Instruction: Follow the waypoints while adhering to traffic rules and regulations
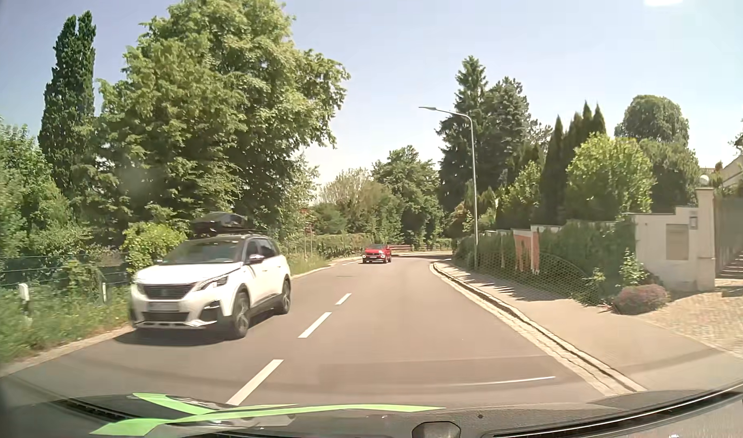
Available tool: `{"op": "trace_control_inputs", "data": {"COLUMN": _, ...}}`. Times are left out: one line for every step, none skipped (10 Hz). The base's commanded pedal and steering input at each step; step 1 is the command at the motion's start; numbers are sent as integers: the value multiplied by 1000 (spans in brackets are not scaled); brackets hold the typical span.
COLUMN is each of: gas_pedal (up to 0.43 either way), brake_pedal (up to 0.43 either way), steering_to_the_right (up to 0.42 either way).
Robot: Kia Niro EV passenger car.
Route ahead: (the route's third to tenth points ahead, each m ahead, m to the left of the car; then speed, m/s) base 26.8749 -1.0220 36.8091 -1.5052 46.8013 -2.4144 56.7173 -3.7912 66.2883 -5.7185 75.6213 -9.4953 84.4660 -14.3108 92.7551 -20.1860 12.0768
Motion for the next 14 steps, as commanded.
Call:
{"op": "trace_control_inputs", "data": {"gas_pedal": 98, "brake_pedal": 0, "steering_to_the_right": 3}}
{"op": "trace_control_inputs", "data": {"gas_pedal": 98, "brake_pedal": 0, "steering_to_the_right": 6}}
{"op": "trace_control_inputs", "data": {"gas_pedal": 98, "brake_pedal": 0, "steering_to_the_right": 6}}
{"op": "trace_control_inputs", "data": {"gas_pedal": 98, "brake_pedal": 0, "steering_to_the_right": 3}}
{"op": "trace_control_inputs", "data": {"gas_pedal": 98, "brake_pedal": 0, "steering_to_the_right": 3}}
{"op": "trace_control_inputs", "data": {"gas_pedal": 0, "brake_pedal": 0, "steering_to_the_right": 3}}
{"op": "trace_control_inputs", "data": {"gas_pedal": 0, "brake_pedal": 0, "steering_to_the_right": 2}}
{"op": "trace_control_inputs", "data": {"gas_pedal": 0, "brake_pedal": 0, "steering_to_the_right": 1}}
{"op": "trace_control_inputs", "data": {"gas_pedal": 0, "brake_pedal": 0, "steering_to_the_right": 0}}
{"op": "trace_control_inputs", "data": {"gas_pedal": 28, "brake_pedal": 0, "steering_to_the_right": 0}}
{"op": "trace_control_inputs", "data": {"gas_pedal": 67, "brake_pedal": 0, "steering_to_the_right": -1}}
{"op": "trace_control_inputs", "data": {"gas_pedal": 87, "brake_pedal": 0, "steering_to_the_right": -1}}
{"op": "trace_control_inputs", "data": {"gas_pedal": 87, "brake_pedal": 0, "steering_to_the_right": -1}}
{"op": "trace_control_inputs", "data": {"gas_pedal": 98, "brake_pedal": 0, "steering_to_the_right": -1}}
